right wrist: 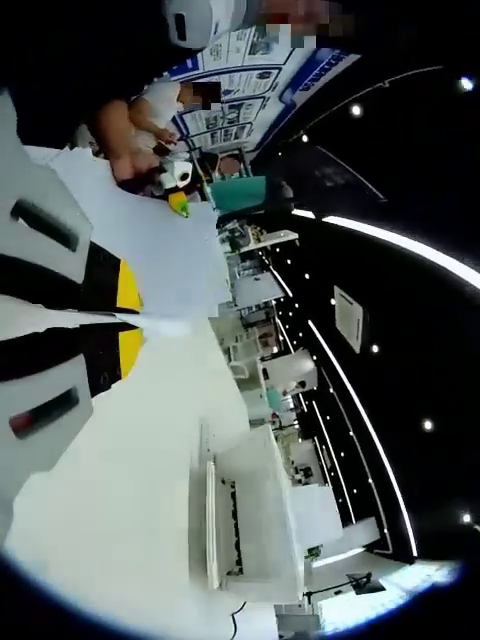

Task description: Organize the stack of printing papers by aligning and flattening the scattered papers on the table

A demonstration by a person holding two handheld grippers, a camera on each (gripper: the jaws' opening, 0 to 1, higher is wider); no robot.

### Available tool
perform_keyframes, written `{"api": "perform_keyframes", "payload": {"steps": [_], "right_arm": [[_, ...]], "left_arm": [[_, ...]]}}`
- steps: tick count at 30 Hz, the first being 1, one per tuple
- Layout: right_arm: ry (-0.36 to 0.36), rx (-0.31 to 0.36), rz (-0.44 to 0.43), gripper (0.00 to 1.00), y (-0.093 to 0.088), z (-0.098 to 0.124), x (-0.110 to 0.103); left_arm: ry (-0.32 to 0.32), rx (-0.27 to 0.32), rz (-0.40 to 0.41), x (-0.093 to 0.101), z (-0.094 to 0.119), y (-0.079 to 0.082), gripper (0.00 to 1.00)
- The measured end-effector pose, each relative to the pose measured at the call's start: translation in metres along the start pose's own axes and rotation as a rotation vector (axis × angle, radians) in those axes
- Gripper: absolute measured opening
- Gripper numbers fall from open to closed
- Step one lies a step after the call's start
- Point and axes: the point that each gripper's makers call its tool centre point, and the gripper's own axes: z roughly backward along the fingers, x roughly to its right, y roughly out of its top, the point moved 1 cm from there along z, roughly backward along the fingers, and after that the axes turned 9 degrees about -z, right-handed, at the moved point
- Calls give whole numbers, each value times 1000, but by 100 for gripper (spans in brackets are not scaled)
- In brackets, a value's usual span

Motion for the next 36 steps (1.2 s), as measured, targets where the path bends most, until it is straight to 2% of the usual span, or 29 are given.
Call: {"api": "perform_keyframes", "payload": {"steps": [3,16,36], "right_arm": [[19,37,14,0,14,3,-1],[41,101,109,0,54,17,-20],[118,201,301,0,128,44,-94]], "left_arm": [[0,0,0,1,0,0,7],[1,-5,-3,-1,0,-1,7],[-1,-15,-12,-2,-1,-2,7]]}}
